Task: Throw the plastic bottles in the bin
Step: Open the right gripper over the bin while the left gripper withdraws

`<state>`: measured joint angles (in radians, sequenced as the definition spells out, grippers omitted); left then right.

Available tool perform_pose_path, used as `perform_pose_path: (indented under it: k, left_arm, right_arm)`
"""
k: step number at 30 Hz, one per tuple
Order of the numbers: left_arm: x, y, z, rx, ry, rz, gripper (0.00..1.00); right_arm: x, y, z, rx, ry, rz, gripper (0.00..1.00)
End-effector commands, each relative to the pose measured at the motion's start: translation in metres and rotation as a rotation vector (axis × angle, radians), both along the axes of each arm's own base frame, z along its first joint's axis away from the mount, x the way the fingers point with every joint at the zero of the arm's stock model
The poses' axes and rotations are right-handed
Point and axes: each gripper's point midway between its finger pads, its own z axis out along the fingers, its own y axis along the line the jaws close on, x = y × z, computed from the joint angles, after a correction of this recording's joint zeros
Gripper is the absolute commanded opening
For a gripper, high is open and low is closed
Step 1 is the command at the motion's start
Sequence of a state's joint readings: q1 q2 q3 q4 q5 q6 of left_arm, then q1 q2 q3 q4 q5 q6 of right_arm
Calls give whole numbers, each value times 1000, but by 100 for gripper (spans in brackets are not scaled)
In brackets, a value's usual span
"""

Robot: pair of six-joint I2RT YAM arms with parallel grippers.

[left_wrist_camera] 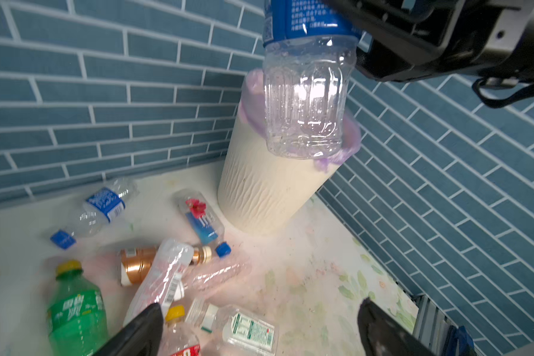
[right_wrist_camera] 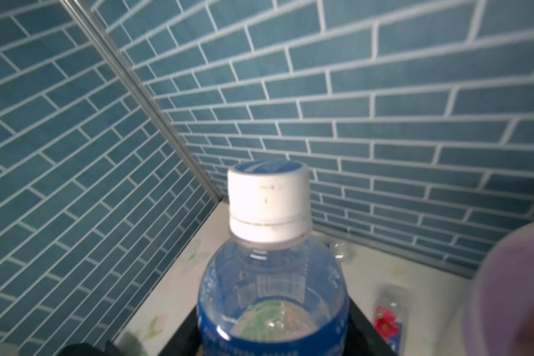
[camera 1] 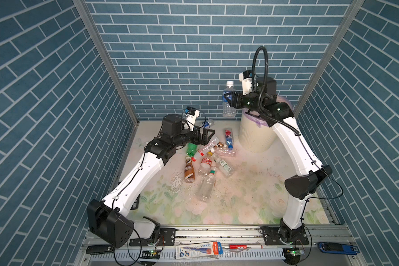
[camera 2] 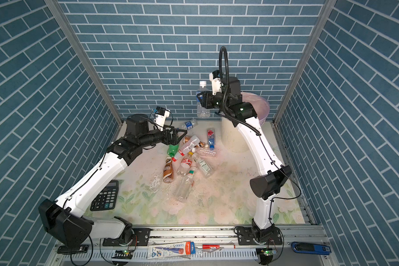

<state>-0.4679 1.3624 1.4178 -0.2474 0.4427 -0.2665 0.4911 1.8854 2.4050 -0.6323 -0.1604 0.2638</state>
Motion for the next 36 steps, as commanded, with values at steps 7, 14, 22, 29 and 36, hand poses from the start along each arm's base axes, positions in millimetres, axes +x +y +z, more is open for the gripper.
perform_pose_path:
  k: [7,14,22,29,36]
  left_arm:
    - [7,-28,37,-15,-68,-54,99]
    - [10,-30,14,2,-16,-52,99]
    - [4,-27,-19,29,58,-49,99]
    - [3,-14,-47,80,154,18,99]
    - [4,19,-96,189,306,173,99]
  right_arm:
    - [-5,-134,76,-159,-221,-382,35]
    - [67,-175,-48,-191,134,-483,76]
    - [52,-177,-27,-175,94,-476,99]
    - [34,-167,-22,-159,92,-429,99]
    - [11,-99,-35,-211,81,-242,99]
